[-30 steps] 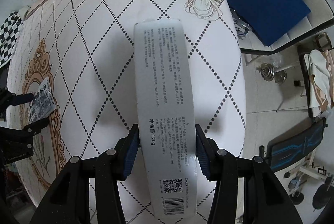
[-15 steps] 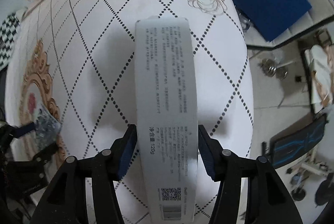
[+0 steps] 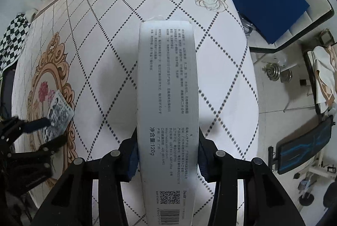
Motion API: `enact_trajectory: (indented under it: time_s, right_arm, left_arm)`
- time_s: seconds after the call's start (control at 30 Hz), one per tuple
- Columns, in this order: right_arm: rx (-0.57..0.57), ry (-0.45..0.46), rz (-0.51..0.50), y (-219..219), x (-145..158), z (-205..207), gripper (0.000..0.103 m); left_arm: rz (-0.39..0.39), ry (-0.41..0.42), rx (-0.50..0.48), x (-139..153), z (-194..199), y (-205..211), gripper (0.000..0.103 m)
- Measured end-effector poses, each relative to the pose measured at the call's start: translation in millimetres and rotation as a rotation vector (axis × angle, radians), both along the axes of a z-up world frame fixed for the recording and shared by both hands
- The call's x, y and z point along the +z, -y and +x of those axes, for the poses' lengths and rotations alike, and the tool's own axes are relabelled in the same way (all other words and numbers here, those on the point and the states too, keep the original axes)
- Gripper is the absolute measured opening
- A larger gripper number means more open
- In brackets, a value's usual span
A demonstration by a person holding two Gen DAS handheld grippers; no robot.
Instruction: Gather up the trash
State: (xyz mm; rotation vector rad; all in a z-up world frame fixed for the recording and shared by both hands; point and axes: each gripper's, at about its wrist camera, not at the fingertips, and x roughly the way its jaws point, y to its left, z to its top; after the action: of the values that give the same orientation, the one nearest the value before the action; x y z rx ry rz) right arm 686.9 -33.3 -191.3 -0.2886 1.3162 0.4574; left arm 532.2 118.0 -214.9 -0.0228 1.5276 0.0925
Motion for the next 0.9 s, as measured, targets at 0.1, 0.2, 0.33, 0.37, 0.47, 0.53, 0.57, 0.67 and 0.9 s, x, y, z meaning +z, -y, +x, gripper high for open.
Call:
enact_trajectory:
  time_s: [0.1,0.2,0.33,0.37,0.47,0.53,0.57,0.67,0.9]
  right_arm:
    - [-0.009,-0.013,-0.004,0.7,-1.7,-0.8,0.048]
    - [-0.016,-0.021,-0.001,3.5,-3.7,-5.1,0.048]
    - [-0.023,-0.026,0.012,9.5,-4.9,-6.9,0.048]
    - [-0.025,-0.027,0.016,9.6,-4.8,-8.2,0.048]
    - [-0.026,-0.029,0.026,12.8,-6.9,-8.1,0.048]
    - [-0.020,-0.031,0.037,9.9,-3.5,-14.4,0.048]
    - [-0.014,-0.029,0.042,9.3,-1.6,-17.0,0.048]
    - [0.002,-0.028,0.057,7.4,4.1,-25.8,0.048]
    - [0.012,-0.011,0.078,2.3,17.3,-41.0,0.048]
  left_arm:
    - [0.036,-0.018,-0.028,-4.9,9.3,0.7,0.078]
    - [-0.038,-0.019,0.079,-7.9,10.4,-28.2,0.073]
    - [-0.082,0.022,0.174,0.0,-1.8,-53.4,0.057]
    - [-0.092,0.029,0.189,1.9,-3.1,-53.8,0.055]
    - [-0.102,0.053,0.209,11.4,-10.6,-57.8,0.042]
    - [-0.123,0.059,0.223,14.8,-28.5,-44.0,0.042]
    - [-0.148,0.063,0.232,15.8,-31.4,-44.6,0.042]
    - [-0.151,0.072,0.258,10.6,-45.8,-46.4,0.042]
    - [-0.140,0.147,0.346,28.5,-87.2,-57.9,0.041]
